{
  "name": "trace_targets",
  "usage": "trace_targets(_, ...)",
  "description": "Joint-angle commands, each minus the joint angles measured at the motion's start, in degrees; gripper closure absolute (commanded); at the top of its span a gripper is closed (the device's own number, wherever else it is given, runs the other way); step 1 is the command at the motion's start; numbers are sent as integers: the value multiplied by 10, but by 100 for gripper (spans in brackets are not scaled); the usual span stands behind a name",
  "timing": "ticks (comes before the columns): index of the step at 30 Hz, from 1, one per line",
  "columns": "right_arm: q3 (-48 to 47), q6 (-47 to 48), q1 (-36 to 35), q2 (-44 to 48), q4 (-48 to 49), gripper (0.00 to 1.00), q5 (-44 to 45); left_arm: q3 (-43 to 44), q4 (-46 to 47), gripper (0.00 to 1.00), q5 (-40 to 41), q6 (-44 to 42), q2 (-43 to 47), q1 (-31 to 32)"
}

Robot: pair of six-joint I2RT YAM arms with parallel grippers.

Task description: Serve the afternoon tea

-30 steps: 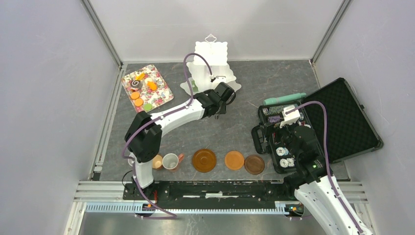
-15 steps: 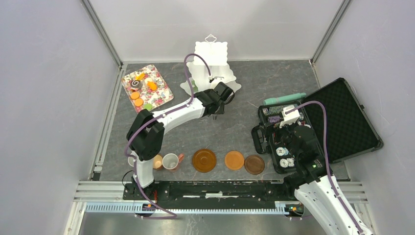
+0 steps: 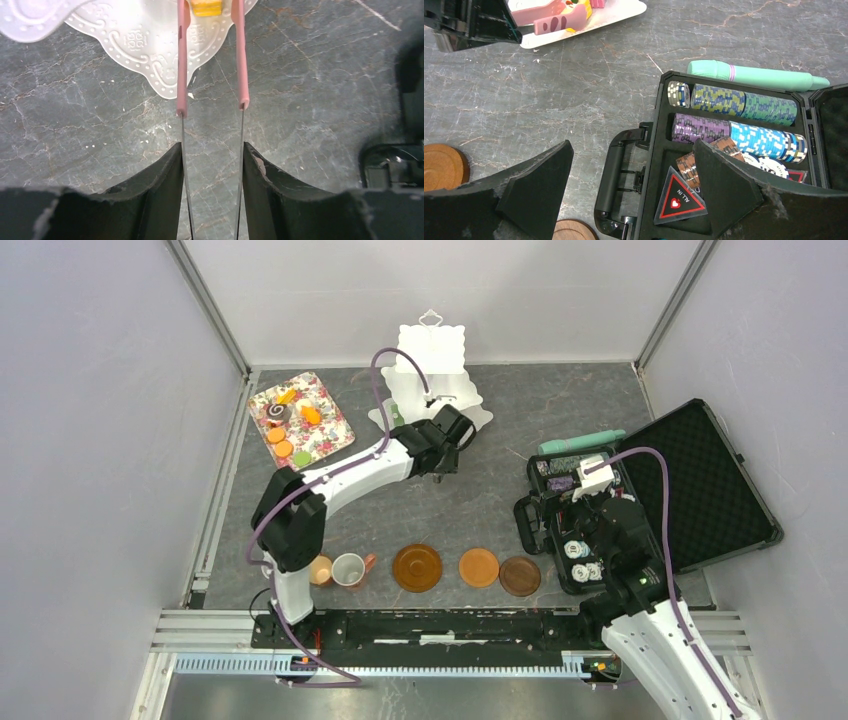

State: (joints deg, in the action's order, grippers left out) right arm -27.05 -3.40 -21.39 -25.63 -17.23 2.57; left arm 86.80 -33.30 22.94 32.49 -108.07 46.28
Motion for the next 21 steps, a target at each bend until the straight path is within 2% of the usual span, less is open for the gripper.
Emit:
trace_targets(1,-2,-5,-3,7,14,2,0,-5,-12,51,-39,-19,86,-2)
trace_targets(9,-1,-5,-2,19,17,2,0,-45,-126,54,-62,-42,221,-4)
trace_targets(14,-1,-5,-2,20,18,2,-2,-82,-184,54,-63,-47,311,-35)
trace_targets(16,0,-5,-3,19,19,2,-5,-97,-192,54,-74,-53,341,-75)
trace_targets(21,-1,-5,-2,17,20,2,-11,-118,-171,54,-125,-82,379,-238)
